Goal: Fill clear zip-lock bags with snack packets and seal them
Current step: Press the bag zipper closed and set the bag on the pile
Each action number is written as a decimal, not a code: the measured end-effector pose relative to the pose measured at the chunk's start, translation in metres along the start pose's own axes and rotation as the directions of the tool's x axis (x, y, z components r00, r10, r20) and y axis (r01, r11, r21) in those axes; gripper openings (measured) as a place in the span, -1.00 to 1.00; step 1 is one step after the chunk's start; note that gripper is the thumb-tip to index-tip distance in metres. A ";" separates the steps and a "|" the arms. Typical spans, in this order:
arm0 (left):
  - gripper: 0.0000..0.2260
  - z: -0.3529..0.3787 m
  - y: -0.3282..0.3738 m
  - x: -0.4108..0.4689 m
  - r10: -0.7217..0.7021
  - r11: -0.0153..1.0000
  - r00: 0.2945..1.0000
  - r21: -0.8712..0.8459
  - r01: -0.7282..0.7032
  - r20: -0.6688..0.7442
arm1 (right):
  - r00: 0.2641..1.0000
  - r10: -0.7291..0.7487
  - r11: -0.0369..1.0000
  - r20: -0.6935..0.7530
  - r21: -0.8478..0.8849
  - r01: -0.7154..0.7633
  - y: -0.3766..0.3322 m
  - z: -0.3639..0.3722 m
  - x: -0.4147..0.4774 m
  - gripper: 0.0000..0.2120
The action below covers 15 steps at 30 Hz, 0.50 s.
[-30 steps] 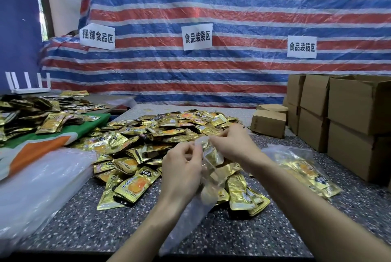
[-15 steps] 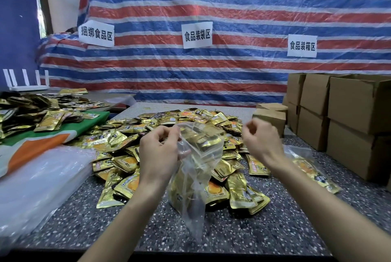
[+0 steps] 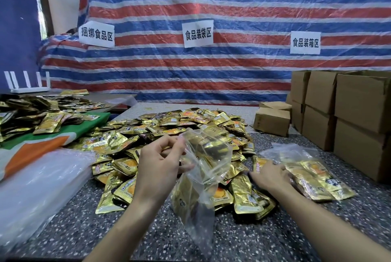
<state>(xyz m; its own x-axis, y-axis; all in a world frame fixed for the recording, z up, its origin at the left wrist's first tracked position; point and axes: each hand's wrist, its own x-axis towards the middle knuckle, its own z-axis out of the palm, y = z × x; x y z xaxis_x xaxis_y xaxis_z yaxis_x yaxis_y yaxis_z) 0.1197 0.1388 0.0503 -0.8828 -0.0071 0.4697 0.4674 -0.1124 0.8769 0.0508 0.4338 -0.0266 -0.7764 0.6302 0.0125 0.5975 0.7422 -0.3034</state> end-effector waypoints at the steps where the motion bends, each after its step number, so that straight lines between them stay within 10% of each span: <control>1: -0.74 0.000 0.000 0.000 0.000 1.000 1.000 0.003 0.000 0.004 | 1.000 -0.011 1.000 -0.002 -0.001 0.011 0.000 0.001 0.001 -0.26; 10: -0.74 -0.002 0.001 -0.005 -0.003 1.000 1.000 0.011 0.003 0.015 | 0.991 -0.016 0.868 -0.132 0.490 0.079 -0.010 -0.016 -0.003 -0.81; 15: -0.76 -0.001 -0.001 -0.003 -0.026 1.000 1.000 -0.006 0.026 0.017 | 0.948 -0.093 0.681 -0.304 0.675 0.284 -0.016 -0.056 -0.025 -0.63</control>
<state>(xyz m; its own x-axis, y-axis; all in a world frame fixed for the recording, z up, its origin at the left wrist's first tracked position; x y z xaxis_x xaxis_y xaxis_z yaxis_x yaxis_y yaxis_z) 0.1222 0.1381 0.0480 -0.8936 0.0126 0.4487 0.4442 -0.1190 0.8880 0.0721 0.4189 0.0312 -0.7307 0.5975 0.3302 0.0516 0.5306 -0.8460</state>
